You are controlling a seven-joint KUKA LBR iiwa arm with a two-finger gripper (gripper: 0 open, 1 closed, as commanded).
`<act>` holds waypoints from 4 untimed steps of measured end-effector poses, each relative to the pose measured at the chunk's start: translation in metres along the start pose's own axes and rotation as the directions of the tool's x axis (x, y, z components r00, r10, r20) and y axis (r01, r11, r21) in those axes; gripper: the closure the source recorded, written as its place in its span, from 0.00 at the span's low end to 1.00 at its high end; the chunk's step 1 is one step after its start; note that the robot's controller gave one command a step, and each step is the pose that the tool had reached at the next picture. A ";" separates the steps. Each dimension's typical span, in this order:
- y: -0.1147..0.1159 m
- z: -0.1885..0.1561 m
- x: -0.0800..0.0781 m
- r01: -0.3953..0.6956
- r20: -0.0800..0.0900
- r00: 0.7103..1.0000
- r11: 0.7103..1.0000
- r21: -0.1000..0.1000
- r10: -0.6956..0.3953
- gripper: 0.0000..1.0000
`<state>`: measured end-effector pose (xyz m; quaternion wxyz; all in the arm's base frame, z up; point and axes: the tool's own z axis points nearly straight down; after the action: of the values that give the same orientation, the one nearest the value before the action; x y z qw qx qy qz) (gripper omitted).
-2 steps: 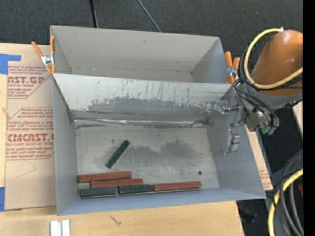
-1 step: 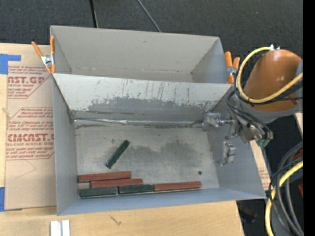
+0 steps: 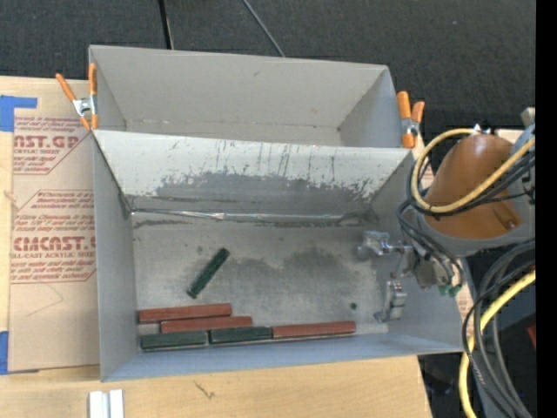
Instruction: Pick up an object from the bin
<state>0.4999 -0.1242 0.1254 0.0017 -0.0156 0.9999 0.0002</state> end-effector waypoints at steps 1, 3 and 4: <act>0.019 0.054 0.012 0.074 0.001 0.997 0.997 0.001 -0.074 0.00; 0.057 0.033 0.016 0.095 0.001 0.995 0.995 0.000 -0.095 0.00; 0.073 0.055 0.017 0.194 -0.007 0.981 0.981 -0.001 -0.194 1.00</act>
Offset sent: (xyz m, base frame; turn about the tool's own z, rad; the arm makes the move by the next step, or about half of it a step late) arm -0.0189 0.0584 -0.0240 -0.0563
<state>0.4811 -0.0515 0.0703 -0.0016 -0.1129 0.9936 0.0000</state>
